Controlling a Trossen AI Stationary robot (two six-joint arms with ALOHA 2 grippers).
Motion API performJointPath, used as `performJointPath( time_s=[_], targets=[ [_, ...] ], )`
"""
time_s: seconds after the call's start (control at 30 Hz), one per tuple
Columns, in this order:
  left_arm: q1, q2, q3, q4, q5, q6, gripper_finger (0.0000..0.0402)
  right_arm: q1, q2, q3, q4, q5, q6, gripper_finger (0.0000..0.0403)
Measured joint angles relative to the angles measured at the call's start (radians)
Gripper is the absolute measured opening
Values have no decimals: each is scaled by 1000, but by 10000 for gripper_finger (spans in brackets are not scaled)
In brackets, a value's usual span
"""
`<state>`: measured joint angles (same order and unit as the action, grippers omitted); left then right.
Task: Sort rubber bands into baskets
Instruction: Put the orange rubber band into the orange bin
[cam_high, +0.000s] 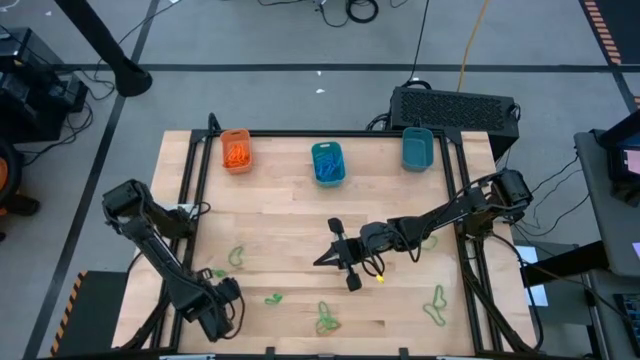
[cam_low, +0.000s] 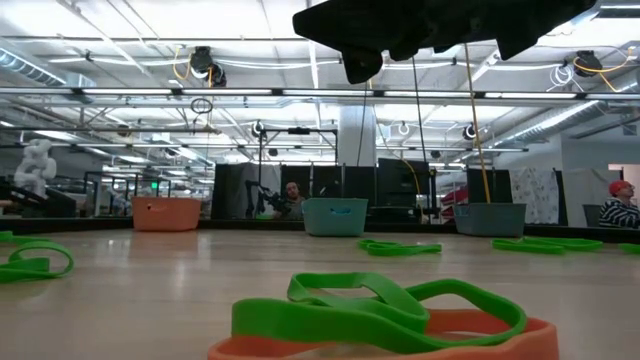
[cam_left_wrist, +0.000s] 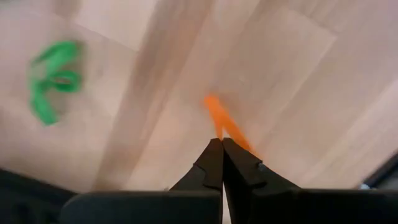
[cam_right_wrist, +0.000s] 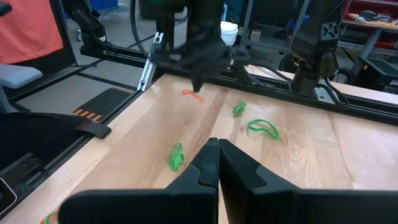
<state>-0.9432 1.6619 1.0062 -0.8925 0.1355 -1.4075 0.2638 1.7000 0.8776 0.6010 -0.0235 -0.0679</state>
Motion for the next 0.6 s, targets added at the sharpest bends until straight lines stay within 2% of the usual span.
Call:
performJointPath(
  time_s=[0.37, 0.53, 0.6],
  targets=[
    [41, -138, 67, -227, -242, 10, 1, 0, 0, 0, 0, 0, 0, 0],
    [129, -175, 67, -271, -369, 123, 1, -7, 0, 0, 0, 8, -4, 0],
    [182, -187, 67, -276, -414, 199, 0, -15, 0, 0, 0, 55, -5, 0]
  ],
)
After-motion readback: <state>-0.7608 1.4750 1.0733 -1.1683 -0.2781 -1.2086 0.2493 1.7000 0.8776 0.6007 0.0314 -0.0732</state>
